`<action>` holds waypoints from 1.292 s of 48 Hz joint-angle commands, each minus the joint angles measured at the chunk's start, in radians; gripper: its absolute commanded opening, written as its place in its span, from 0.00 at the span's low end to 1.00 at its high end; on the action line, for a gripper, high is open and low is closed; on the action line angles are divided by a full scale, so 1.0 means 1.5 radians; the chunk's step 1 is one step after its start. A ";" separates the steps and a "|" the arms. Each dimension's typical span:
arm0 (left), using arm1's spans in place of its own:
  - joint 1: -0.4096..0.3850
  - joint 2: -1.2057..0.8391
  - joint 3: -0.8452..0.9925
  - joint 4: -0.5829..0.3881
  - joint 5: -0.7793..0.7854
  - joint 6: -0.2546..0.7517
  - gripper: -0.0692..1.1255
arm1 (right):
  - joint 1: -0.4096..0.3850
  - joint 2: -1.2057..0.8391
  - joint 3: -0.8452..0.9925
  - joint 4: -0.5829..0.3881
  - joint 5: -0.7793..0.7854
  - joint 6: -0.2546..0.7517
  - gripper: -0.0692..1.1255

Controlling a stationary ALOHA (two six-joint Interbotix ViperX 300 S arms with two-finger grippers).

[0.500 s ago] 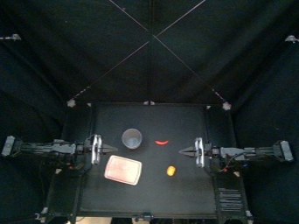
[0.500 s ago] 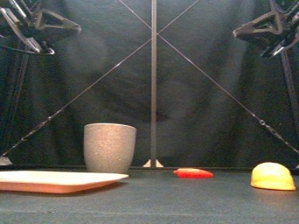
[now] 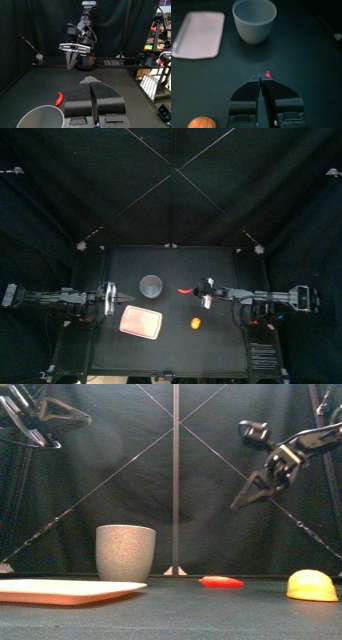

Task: Pick the red chile then place it on the pink plate
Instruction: Pick the red chile

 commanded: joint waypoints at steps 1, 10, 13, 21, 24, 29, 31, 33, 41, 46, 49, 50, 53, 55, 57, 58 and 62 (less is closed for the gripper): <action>0.001 0.001 -0.007 0.001 -0.006 0.000 0.03 | -0.006 0.075 -0.056 -0.011 0.021 0.001 0.75; 0.001 -0.002 -0.006 0.001 -0.005 0.000 0.03 | -0.014 0.165 -0.107 -0.014 0.034 0.000 0.95; 0.001 -0.003 -0.006 0.002 -0.005 0.000 0.03 | -0.018 0.186 -0.120 -0.016 0.043 0.000 0.92; 0.001 -0.004 -0.005 0.001 -0.005 0.000 0.03 | -0.032 0.233 -0.147 -0.039 0.092 0.000 0.90; 0.001 -0.004 -0.005 0.002 -0.004 0.000 0.03 | -0.037 0.249 -0.155 -0.043 0.104 0.001 0.90; 0.001 -0.004 -0.003 0.002 -0.005 0.000 0.03 | -0.042 0.272 -0.172 -0.044 0.117 0.001 0.90; 0.001 -0.004 -0.003 0.002 -0.004 0.000 0.03 | -0.045 0.282 -0.180 -0.045 0.126 0.001 0.89; 0.001 -0.004 -0.002 0.002 -0.004 0.000 0.03 | -0.048 0.290 -0.186 -0.044 0.133 0.001 0.89; 0.002 -0.004 -0.002 0.001 -0.003 0.000 0.03 | -0.054 0.318 -0.206 -0.044 0.164 0.001 0.87; 0.003 -0.004 -0.003 0.002 -0.003 0.000 0.03 | -0.053 0.329 -0.213 -0.042 0.174 0.001 0.81; 0.004 -0.004 -0.003 0.002 -0.003 0.000 0.03 | -0.052 0.331 -0.216 -0.042 0.179 0.000 0.74; 0.004 -0.004 -0.003 0.002 -0.003 0.000 0.03 | -0.051 0.330 -0.217 -0.041 0.181 0.000 0.72; 0.004 -0.004 -0.002 0.002 -0.003 0.000 0.03 | -0.050 0.331 -0.217 -0.041 0.183 0.000 0.62; 0.004 -0.004 -0.003 0.002 -0.003 0.000 0.03 | -0.050 0.331 -0.216 -0.040 0.183 -0.001 0.53; 0.004 -0.004 -0.002 0.002 -0.002 0.000 0.03 | -0.050 0.331 -0.216 -0.040 0.184 -0.001 0.48; 0.004 -0.004 -0.002 0.002 -0.003 0.000 0.03 | -0.049 0.329 -0.217 -0.040 0.184 0.000 0.45; 0.004 -0.004 -0.002 0.002 -0.003 0.000 0.03 | -0.042 0.323 -0.224 -0.039 0.184 0.003 0.41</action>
